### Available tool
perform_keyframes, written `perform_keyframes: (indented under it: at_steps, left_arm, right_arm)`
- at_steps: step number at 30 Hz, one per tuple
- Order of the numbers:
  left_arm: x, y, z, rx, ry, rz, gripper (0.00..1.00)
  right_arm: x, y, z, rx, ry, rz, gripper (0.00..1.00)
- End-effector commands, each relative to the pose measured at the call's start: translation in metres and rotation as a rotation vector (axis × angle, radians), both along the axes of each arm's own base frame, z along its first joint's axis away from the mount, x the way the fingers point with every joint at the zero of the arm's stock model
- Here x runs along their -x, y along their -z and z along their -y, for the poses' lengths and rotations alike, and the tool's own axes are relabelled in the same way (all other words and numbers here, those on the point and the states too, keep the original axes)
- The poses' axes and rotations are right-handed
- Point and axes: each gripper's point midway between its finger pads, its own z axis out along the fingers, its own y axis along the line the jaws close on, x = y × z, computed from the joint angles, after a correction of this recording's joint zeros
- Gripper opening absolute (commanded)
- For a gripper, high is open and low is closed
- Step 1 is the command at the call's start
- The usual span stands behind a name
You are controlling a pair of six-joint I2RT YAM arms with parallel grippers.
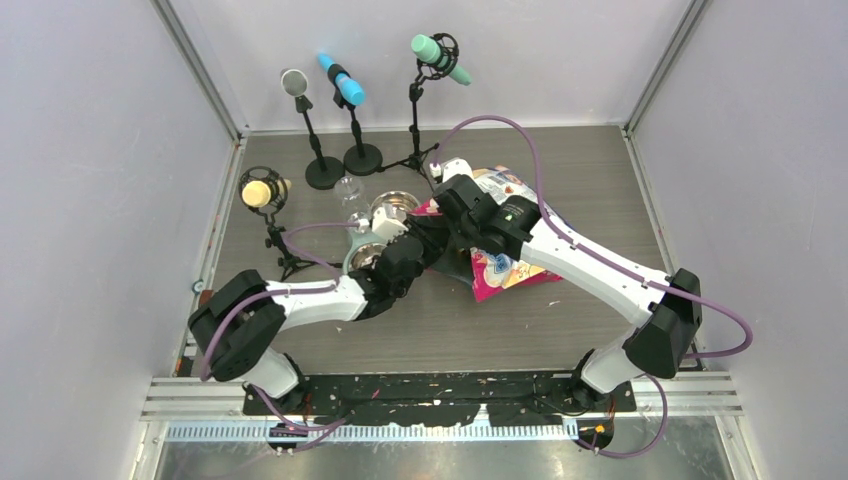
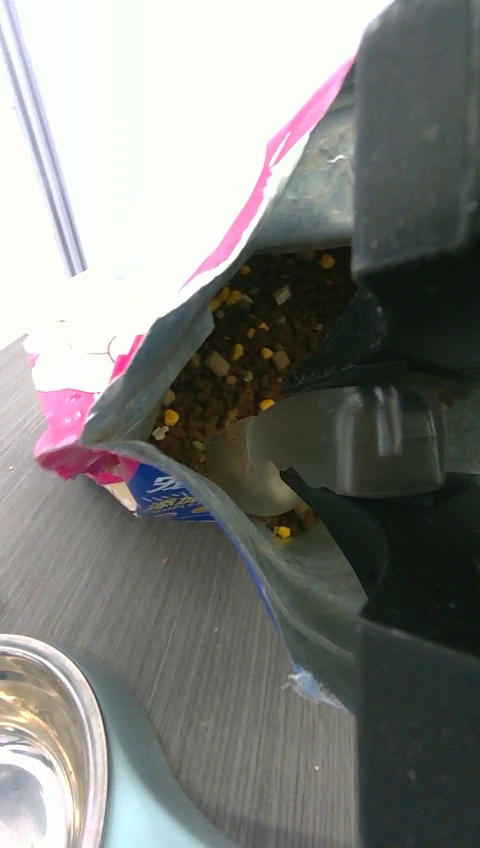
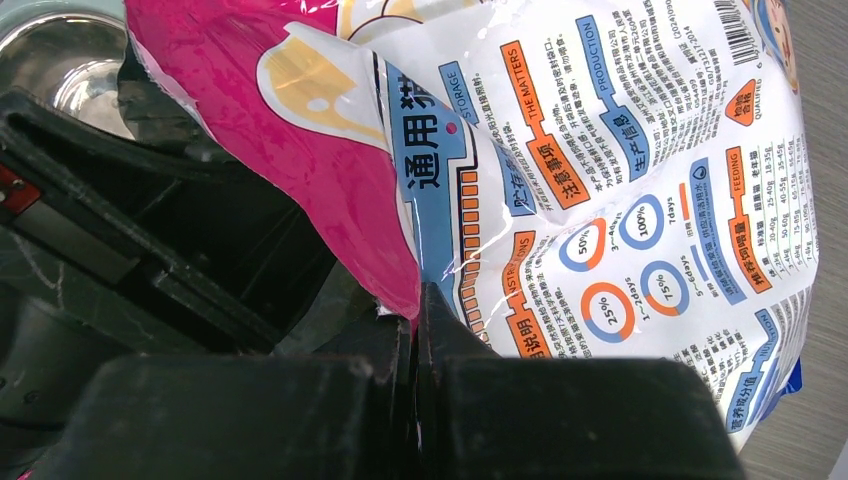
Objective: Serve the pet food
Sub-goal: Collect the pet food from the pet food bag.
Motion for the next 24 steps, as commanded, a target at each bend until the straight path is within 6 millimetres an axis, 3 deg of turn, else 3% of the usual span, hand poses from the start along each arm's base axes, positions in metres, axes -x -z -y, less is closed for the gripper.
perform_keyframes:
  at_steps: [1,5,7,14,21,24]
  left_arm:
    - [-0.015,-0.018,0.012,0.116,-0.057,0.040,0.00]
    - [-0.014,-0.018,0.017,0.299,-0.065,0.015,0.00]
    - [-0.013,-0.034,0.018,0.379,-0.057,0.044,0.00]
    - [-0.009,-0.066,0.011,0.442,-0.034,0.088,0.00]
    - [-0.008,-0.084,0.003,0.579,0.054,0.141,0.00]
    - [-0.007,-0.083,0.000,0.567,0.057,0.120,0.00]
  right_arm:
    - [0.007,-0.022,-0.004,-0.069,0.003,0.013,0.05]
    - [0.005,-0.022,-0.001,-0.088,0.007,0.001,0.05]
    - [0.003,-0.022,0.002,-0.100,0.017,-0.008,0.05]
    - [-0.011,-0.031,0.023,-0.196,0.075,-0.040,0.05]
    - [-0.023,-0.048,0.053,-0.228,0.116,-0.012,0.05]
    - [-0.025,-0.048,0.060,-0.226,0.125,-0.006,0.05]
